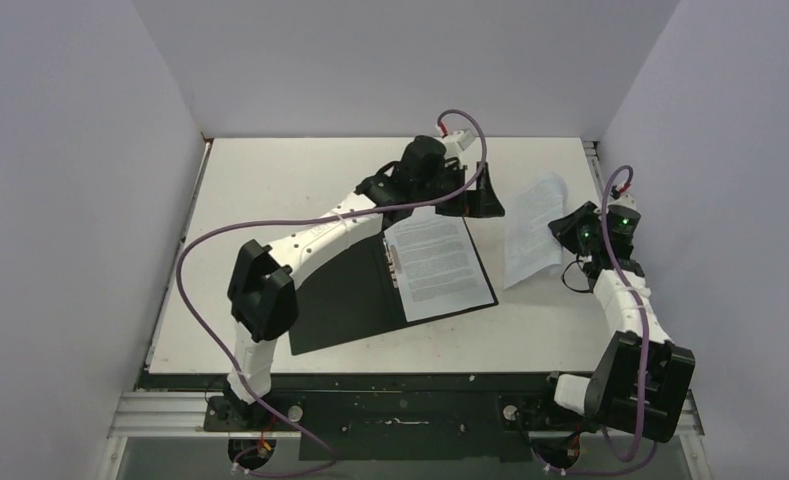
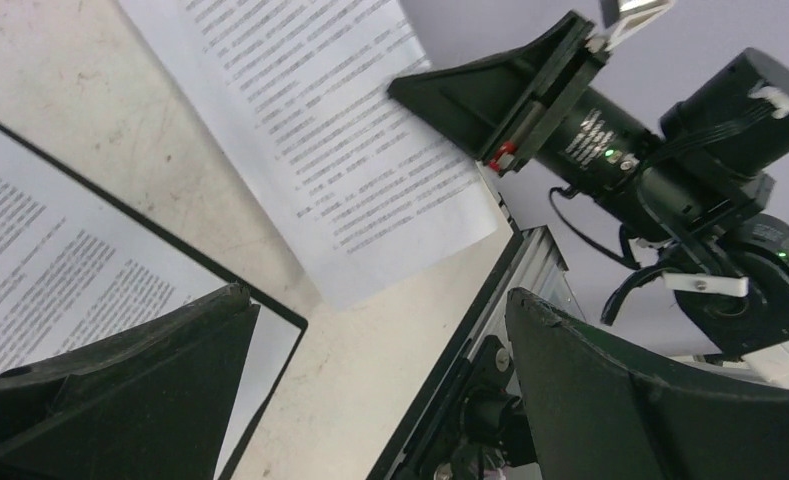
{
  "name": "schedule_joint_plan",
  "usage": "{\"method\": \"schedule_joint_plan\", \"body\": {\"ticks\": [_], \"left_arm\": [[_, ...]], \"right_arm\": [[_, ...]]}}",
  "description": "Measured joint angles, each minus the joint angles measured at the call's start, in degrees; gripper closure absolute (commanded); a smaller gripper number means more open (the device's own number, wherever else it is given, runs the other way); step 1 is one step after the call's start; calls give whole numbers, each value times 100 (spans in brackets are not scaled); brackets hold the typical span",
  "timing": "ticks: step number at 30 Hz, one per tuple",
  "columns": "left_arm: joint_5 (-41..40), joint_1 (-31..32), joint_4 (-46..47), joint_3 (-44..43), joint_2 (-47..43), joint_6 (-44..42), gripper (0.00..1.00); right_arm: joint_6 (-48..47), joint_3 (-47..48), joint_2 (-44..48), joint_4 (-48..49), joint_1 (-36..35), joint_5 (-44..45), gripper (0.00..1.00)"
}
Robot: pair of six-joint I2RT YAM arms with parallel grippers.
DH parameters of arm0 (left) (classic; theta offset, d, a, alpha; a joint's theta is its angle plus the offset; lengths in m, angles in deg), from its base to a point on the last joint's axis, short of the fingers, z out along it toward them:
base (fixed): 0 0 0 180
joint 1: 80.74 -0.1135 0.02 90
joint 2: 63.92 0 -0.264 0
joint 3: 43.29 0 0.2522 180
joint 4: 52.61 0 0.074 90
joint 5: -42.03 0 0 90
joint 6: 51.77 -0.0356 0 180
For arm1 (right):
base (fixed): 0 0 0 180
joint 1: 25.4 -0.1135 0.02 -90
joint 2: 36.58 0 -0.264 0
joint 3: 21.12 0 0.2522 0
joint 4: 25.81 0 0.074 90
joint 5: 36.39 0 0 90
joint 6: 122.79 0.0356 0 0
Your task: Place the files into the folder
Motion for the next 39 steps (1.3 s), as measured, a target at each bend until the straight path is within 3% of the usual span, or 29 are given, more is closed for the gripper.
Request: {"method": "schedule_joint_plan", "body": {"ticks": [13,26,39], "left_arm": [[-4,-435,693,2638,-1609,348,4],[704,-1088,2924,5180,-3237,1362,4],[852,-1456,4964,6745,-4072,2437,3]], "right_arm": [[365,173,1069,2,-306,-721,86],[1445,173,1495,863,-2175,-802,86],[2295,90,1497,1899,-3613,-352,86]]}}
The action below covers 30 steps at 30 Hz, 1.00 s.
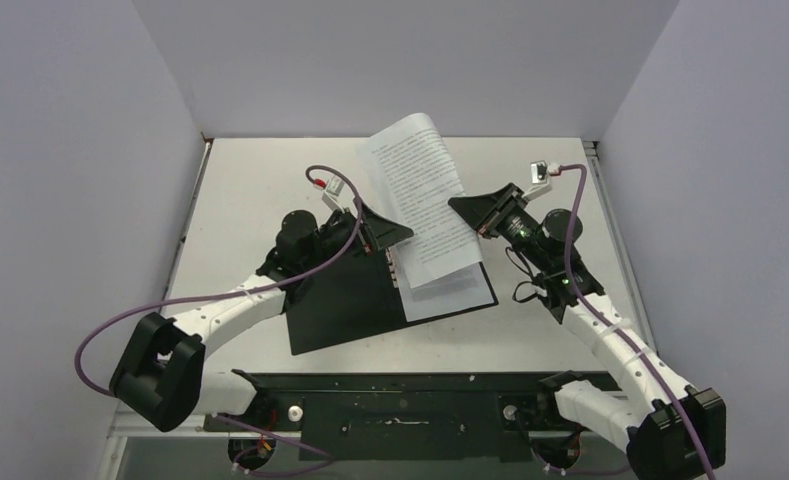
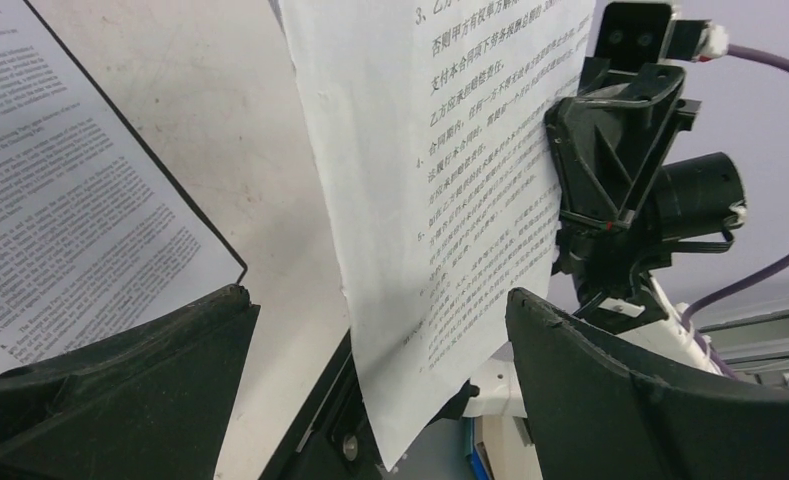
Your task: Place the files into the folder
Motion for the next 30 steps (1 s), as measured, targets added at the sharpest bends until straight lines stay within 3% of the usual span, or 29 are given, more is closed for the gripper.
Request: {"method": "schedule_joint_plan", "body": {"ticks": [3,13,22,23,25,30], "left_arm": [[0,-68,400,271,-149,208,0],[33,-153,1816,774,-240,863,26],[68,-160,2527,927,-201,1178,63],[70,-160,2573,942,-199,1207,71],[85,-162,2658,968,-199,1220,99],[107,-164,2743,975,-201,1231,100]], "right_arm": [[155,-122,0,197,-125,48,86],[590,-713,33,680,-337,146,87],[938,-1102,245,1176,-365,149,87],[960,-1137,260,1200,-365,149,87],[1010,-1198,286,1244,-365,149,87],[1056,-1233,365,1268,-365,144,82]]}}
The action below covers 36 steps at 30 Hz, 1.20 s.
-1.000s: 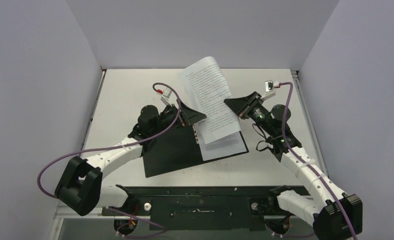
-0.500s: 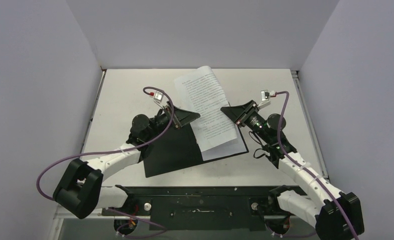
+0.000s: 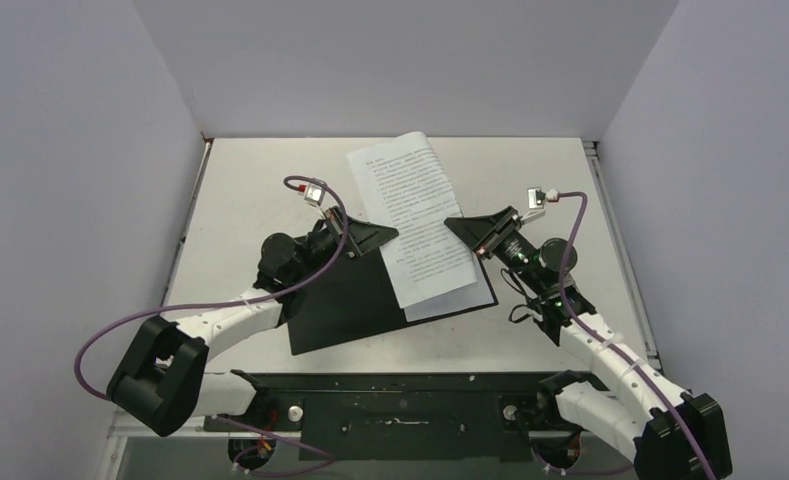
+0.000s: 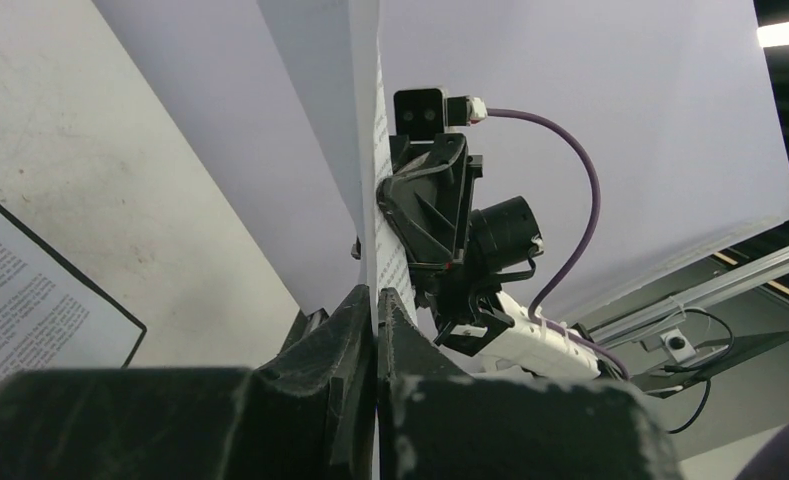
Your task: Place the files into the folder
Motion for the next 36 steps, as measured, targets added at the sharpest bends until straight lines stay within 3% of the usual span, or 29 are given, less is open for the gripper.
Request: {"method": "schedule_joint_plan", "body": {"ticks": [12,21,23,29,36], "left_arm": [[256,-4,-225,-44,-313,-175,100],[859,-144,-981,-420,-1095,-660,100],[1016,-151,-1239,-599,-1283,-817,100],[1530,-153,-1744,-973,-1759,-1132,100],[2094,-153,-1932,-1156,-2096,-1248,100]], "right_arm": [[-605,107,260,-461,0,-192,24],[-1733,758,651,-1580,15,-205,2],[-1943,874,719,-1775,17,-208,0],[-2415,1132,872,-2205,48,-273,8],[-2253,1189,920,-1902,52,-811,10]]}}
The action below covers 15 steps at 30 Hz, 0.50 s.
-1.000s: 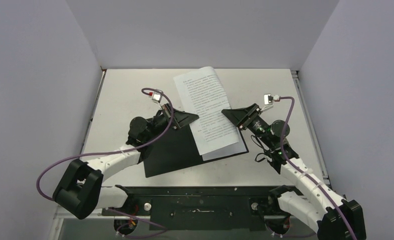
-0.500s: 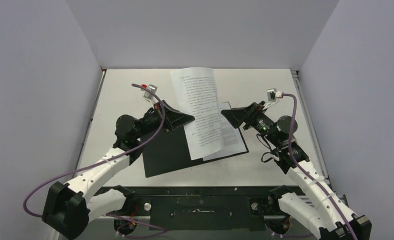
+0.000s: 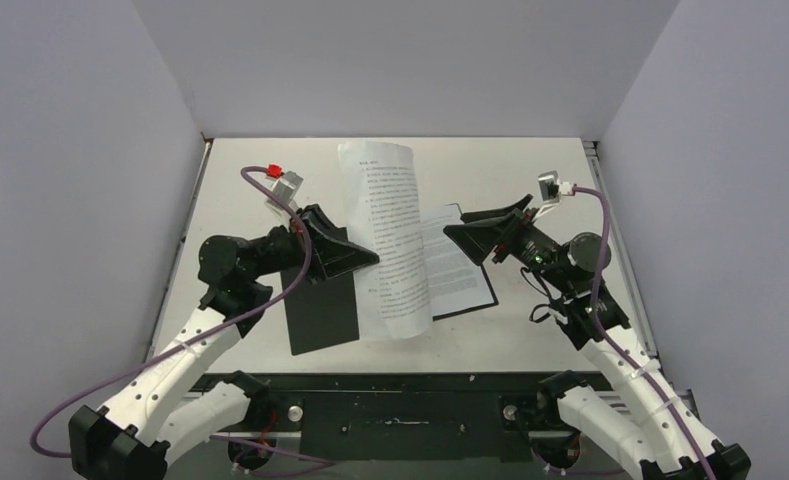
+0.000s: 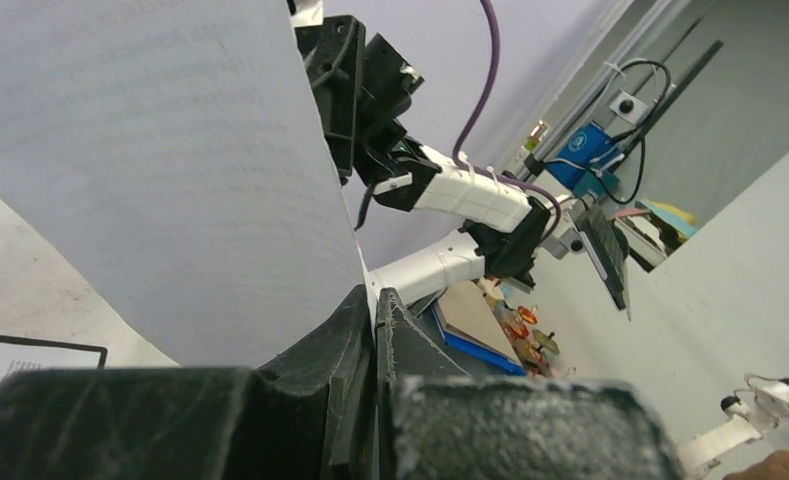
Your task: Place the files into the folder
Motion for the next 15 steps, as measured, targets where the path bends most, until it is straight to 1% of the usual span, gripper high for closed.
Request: {"method": "schedule_joint_plan", "body": {"ticks": [4,6,15], "left_arm": [[339,0,46,-120,-103,37,100],[505,0,125,-175,-153,94,100],[949,105,1102,-614,-258,734,100]], "right_arm": [[369,-15,0,586,0,-319,10],[667,-94,4,1038,0,-459,10],[1862,-560,-195,2750,-44,-837,10]]}}
